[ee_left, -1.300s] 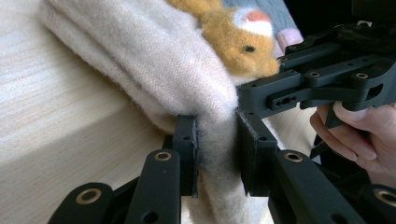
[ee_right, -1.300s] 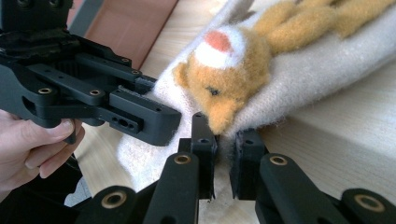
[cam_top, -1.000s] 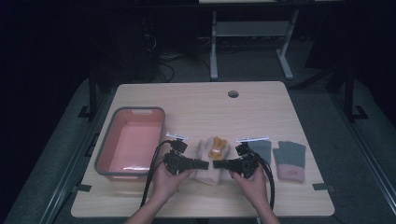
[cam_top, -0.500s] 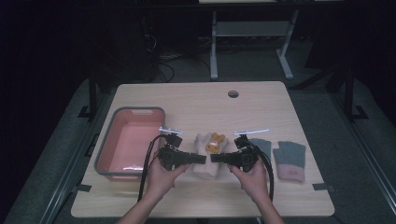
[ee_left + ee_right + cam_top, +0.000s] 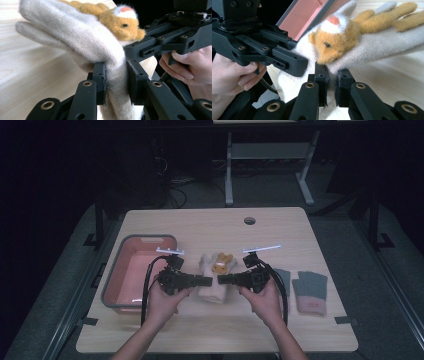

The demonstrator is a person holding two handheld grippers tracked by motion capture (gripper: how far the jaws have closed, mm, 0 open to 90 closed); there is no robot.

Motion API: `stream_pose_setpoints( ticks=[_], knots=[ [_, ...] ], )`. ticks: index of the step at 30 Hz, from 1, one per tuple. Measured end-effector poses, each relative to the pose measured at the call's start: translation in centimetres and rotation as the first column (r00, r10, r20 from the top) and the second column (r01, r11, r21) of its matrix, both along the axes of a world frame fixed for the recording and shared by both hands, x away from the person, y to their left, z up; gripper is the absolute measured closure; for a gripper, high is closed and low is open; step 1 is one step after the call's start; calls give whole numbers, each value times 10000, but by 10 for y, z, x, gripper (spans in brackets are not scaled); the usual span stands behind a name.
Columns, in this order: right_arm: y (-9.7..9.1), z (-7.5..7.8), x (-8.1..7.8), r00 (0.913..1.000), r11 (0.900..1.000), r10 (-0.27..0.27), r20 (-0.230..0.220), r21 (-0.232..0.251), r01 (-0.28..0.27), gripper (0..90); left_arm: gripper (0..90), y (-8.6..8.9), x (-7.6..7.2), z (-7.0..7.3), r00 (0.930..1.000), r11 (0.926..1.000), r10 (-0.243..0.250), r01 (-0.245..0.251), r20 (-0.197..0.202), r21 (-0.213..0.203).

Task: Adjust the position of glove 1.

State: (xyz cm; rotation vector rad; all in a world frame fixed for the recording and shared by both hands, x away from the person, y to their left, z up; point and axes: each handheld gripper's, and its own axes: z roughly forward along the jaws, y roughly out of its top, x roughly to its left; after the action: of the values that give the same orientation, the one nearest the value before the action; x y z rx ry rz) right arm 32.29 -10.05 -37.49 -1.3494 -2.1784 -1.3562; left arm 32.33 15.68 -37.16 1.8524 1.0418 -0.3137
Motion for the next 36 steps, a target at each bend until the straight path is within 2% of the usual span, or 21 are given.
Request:
stream_pose_setpoints(
  ticks=[6, 21, 27, 31, 36],
  knots=[
    [11, 8, 7, 9996, 9995, 270, 32, -142, -269, 824, 715, 12, 2, 5, 9999, 9998, 156, -155, 59, -101],
    [36, 29, 25, 9975, 9977, 674, 235, -28, -673, 824, 715, 37, 10, 29, 9985, 9991, 431, -430, 352, -46],
    [48, 37, 32, 9949, 9963, 855, 535, -134, -849, 824, 715, 49, 14, 37, 9979, 9985, 545, -542, 343, -102],
    [57, 43, 36, 9942, 9953, 969, 459, -71, -967, 824, 716, 59, 16, 42, 9972, 9978, 654, -648, 360, -163],
    [69, 49, 40, 9924, 9940, 1096, 567, -89, -1093, 823, 716, 71, 17, 47, 9958, 9968, 791, -787, 462, -120]
  ],
)
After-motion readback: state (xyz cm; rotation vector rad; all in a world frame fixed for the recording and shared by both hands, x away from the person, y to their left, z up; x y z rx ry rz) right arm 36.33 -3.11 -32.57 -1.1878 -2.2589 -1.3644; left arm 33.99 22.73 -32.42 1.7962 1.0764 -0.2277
